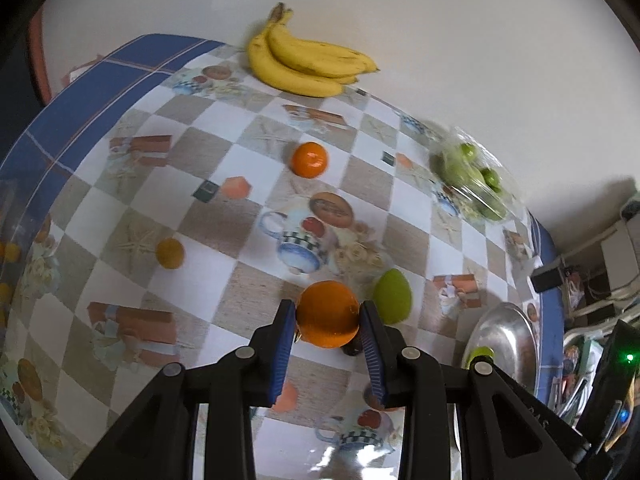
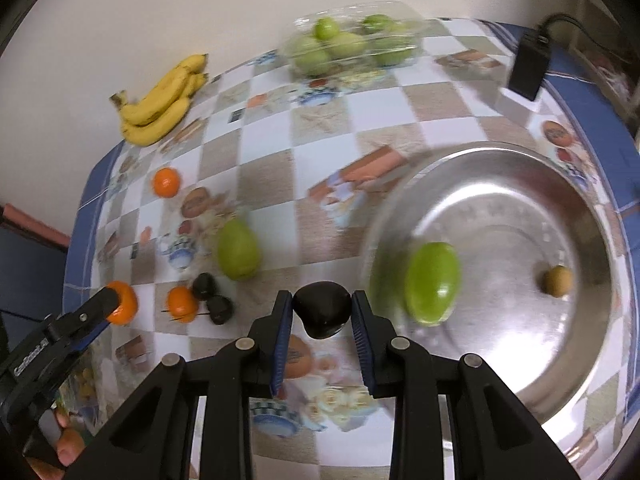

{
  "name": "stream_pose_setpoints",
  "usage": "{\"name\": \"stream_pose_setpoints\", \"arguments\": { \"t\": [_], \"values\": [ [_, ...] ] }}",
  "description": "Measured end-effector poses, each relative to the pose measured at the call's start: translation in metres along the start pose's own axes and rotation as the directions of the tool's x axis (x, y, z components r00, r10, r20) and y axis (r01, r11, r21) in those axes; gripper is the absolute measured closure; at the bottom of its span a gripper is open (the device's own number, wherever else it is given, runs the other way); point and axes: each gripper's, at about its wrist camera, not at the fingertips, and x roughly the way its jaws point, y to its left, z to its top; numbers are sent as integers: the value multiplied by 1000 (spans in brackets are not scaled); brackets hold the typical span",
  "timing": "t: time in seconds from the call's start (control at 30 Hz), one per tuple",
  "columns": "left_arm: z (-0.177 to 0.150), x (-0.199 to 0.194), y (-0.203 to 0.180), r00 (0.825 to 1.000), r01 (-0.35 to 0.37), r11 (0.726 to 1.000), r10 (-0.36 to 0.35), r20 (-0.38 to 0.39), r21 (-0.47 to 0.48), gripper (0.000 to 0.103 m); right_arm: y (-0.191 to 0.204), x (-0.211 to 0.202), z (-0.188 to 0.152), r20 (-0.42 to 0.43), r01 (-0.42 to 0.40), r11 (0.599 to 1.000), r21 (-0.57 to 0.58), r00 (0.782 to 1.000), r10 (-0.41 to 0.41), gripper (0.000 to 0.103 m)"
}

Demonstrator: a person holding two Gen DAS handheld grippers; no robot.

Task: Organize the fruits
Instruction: 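Carry the dark fruit in the right tool while the left tool carries the tangerine over the bowl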

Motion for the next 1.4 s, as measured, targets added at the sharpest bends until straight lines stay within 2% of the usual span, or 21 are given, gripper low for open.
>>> {"name": "stream_pose_setpoints", "arguments": {
  "t": [0.2,0.4,0.63,0.77,0.83,1.1,1.3,1.4],
  "values": [
    [-12,6,-36,1000,5,996,-3,-18,90,68,-40,-9,1,14,43,995,94,999,-44,72],
    [-33,14,-82,999,21,979,-12,-45,202,68,-82,-16,-1,15,81,980,183,996,-85,72],
    [-64,21,-141,995,81,936,-53,-89,343,70,-116,-28,-7,27,85,963,257,995,-95,72],
    [-79,28,-165,993,93,908,-53,-110,407,70,-126,-33,-8,31,97,958,270,993,-110,72],
    [-80,31,-166,991,101,908,-55,-123,406,70,-129,-32,-9,26,93,958,272,994,-104,72],
    [-51,46,-117,993,17,964,15,-117,266,70,-125,-24,-10,-1,88,962,258,996,-91,72],
    [-56,66,-115,982,60,967,-12,-190,248,69,-118,-19,-11,-15,85,968,236,996,-84,72],
    [-60,72,-121,978,64,963,-10,-206,260,65,-118,-20,-11,-16,85,967,239,996,-84,72]
  ]
}}
